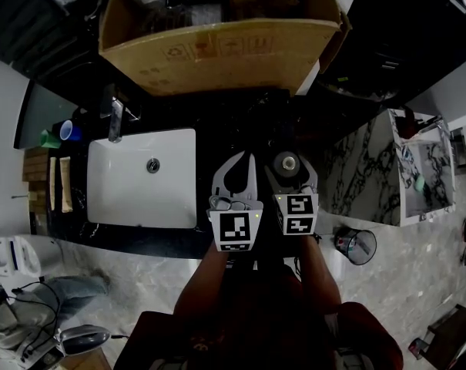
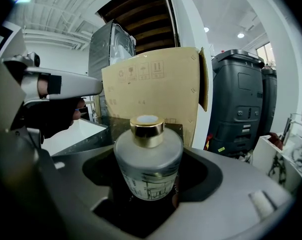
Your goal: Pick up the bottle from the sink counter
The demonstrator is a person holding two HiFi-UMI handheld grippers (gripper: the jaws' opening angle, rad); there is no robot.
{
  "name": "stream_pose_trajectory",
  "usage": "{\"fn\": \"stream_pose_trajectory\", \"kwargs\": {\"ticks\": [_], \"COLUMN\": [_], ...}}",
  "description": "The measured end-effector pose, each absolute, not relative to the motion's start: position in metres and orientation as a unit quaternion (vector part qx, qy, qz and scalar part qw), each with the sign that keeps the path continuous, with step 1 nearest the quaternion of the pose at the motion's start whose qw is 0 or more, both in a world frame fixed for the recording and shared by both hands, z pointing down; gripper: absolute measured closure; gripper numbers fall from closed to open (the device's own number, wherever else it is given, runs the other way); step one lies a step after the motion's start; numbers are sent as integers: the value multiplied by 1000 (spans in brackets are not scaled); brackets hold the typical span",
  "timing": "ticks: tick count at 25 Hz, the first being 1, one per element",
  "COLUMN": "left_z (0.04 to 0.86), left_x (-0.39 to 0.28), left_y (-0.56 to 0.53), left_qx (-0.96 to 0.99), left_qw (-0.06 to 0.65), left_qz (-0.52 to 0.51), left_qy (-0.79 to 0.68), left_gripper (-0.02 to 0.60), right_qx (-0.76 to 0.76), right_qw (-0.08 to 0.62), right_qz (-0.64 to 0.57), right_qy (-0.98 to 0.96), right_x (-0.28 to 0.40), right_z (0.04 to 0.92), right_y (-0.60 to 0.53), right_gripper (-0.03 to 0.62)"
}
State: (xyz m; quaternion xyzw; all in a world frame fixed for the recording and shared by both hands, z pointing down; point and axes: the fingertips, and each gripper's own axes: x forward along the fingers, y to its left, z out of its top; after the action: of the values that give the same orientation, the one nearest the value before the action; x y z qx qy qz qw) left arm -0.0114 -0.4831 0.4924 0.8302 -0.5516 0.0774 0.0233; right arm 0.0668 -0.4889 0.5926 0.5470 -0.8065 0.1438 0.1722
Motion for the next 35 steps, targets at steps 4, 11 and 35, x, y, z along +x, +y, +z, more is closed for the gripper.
{"fn": "stream_pose_trajectory", "kwargs": {"ticks": [4,11,35], "left_z": [488,472,364], "left_x": [-11,-8,9], "left_y": [-479,-468,-428], "left_qx": [829,828,832], "left_qw": [17,5,-87], "left_qz": [74,65,-23], "left_qy": [-554,-557,-547], "left_gripper": [578,578,578], "right_qx": [547,545,561], "right_qw": [164,147,59], "right_qz": [136,117,15], "right_qy": [-809,-817,-825], "right_x": [67,69,83], "right_z": [584,556,424], "right_y": [-487,-479,-447], "right_gripper": [258,258,258]}}
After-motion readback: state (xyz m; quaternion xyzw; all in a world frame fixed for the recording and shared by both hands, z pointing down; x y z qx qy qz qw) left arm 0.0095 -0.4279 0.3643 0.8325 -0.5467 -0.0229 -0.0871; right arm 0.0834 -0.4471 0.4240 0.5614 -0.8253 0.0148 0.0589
